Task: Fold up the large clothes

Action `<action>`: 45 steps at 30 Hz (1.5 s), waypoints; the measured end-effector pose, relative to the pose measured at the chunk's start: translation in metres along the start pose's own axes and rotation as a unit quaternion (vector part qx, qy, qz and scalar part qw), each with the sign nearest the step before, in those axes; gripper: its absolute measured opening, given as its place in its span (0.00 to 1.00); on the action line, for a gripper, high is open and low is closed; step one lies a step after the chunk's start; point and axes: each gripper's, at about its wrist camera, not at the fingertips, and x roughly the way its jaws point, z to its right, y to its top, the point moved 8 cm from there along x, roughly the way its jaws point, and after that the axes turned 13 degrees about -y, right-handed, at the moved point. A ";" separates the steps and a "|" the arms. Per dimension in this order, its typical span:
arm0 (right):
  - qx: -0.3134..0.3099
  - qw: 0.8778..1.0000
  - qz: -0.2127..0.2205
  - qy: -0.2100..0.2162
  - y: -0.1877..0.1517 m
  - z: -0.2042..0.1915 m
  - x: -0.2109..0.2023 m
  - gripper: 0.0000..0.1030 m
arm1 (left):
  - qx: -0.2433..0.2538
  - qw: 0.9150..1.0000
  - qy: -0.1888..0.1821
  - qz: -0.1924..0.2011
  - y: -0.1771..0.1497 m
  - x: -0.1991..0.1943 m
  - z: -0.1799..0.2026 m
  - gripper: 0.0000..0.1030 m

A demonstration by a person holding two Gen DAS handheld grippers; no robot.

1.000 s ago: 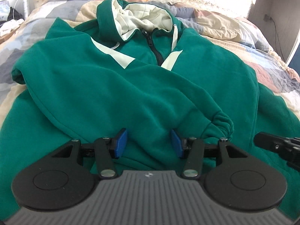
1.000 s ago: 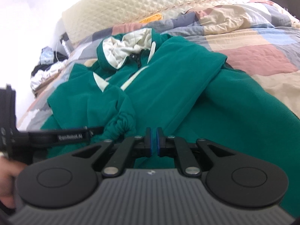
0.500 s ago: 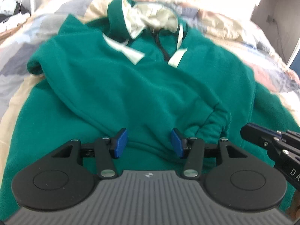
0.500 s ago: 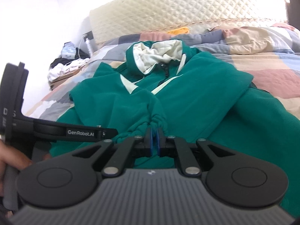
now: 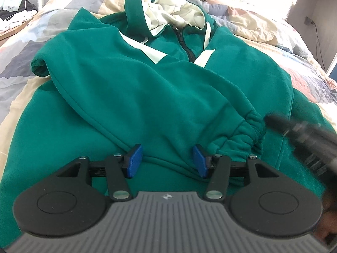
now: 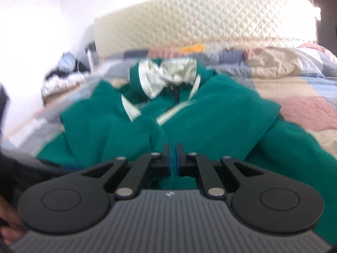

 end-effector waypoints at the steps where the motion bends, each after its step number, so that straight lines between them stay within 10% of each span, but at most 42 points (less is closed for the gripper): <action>1: -0.009 1.000 -0.018 -0.008 -0.008 0.000 0.006 0.08 | 0.000 1.000 -0.001 0.001 0.000 0.000 0.000 0.58; 7: -0.005 0.997 -0.070 -0.025 -0.026 0.010 0.020 0.03 | 0.005 1.000 -0.005 0.007 0.002 0.000 0.001 0.59; 23: 0.062 0.998 -0.021 -0.020 0.007 0.027 -0.002 0.07 | -0.033 0.994 -0.026 0.101 0.034 -0.041 -0.012 0.60; 30: 0.097 0.995 -0.007 -0.014 0.027 0.033 0.002 0.08 | -0.004 0.997 -0.007 0.078 0.054 -0.027 -0.022 0.60; 32: 0.107 0.994 0.004 -0.016 0.036 0.035 0.005 0.12 | -0.011 0.998 -0.004 0.065 0.063 -0.021 -0.032 0.60; 35: 0.127 0.992 0.007 -0.009 0.049 0.041 0.013 0.43 | -0.035 0.998 0.001 0.057 0.085 -0.014 -0.049 0.60; 45: 0.163 0.987 -0.014 0.003 0.085 0.061 0.059 0.44 | -0.058 0.994 -0.009 0.087 0.186 0.018 -0.089 0.60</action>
